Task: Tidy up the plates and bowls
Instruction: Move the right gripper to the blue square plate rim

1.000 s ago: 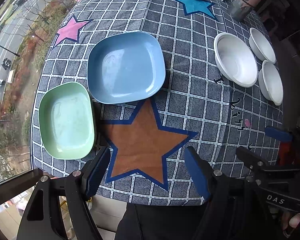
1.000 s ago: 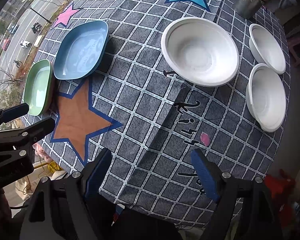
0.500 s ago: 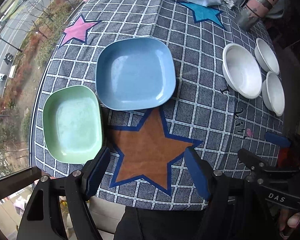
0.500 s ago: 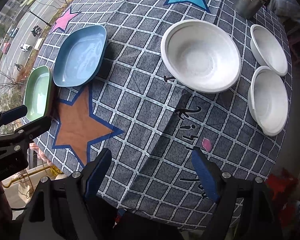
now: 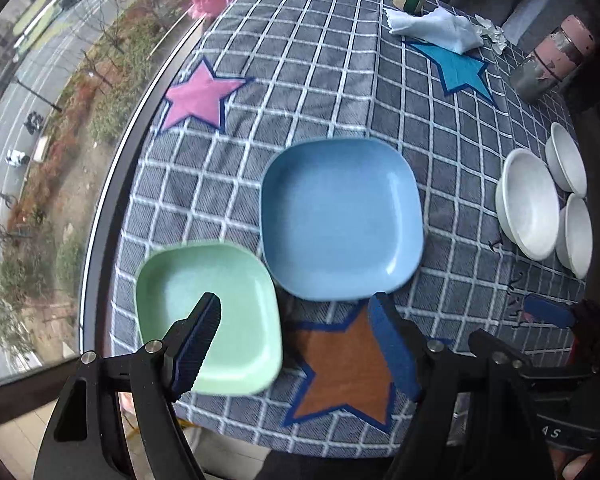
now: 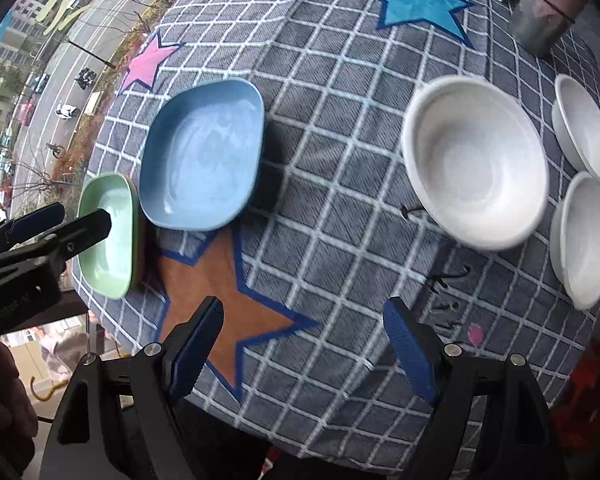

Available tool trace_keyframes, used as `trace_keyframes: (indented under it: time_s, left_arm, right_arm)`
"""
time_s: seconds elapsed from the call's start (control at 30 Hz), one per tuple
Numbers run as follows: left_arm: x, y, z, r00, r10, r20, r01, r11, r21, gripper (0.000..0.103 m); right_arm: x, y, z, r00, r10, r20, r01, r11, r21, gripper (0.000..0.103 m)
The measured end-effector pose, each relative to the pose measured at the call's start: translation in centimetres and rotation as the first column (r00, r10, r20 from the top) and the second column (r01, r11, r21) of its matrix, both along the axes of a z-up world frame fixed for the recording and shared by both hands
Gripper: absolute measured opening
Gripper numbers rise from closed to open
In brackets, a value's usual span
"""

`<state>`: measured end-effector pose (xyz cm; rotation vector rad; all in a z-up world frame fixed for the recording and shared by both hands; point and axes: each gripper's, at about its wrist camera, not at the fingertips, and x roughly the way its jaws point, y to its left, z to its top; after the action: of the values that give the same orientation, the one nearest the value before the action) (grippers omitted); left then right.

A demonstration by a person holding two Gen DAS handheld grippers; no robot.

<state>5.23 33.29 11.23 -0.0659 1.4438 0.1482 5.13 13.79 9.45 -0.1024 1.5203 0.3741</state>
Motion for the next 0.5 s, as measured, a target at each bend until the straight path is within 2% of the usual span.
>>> trace_keyframes:
  time_s: [0.23,0.5]
  left_arm:
    - [3.0,2.0,-2.6,1.0,-0.02,-0.02,0.02,1.0,0.01,0.079]
    - [5.7,4.3,-6.2,0.997,-0.018,-0.081,0.015,0.999,-0.04,0.079]
  right_arm:
    - [3.5,3.3,-0.4,0.999,-0.035,0.039,0.035,0.999,0.004,0.083]
    - [6.6,5.9,-2.2,0.997,-0.06,0.056,0.063,0.997,-0.041,0.081]
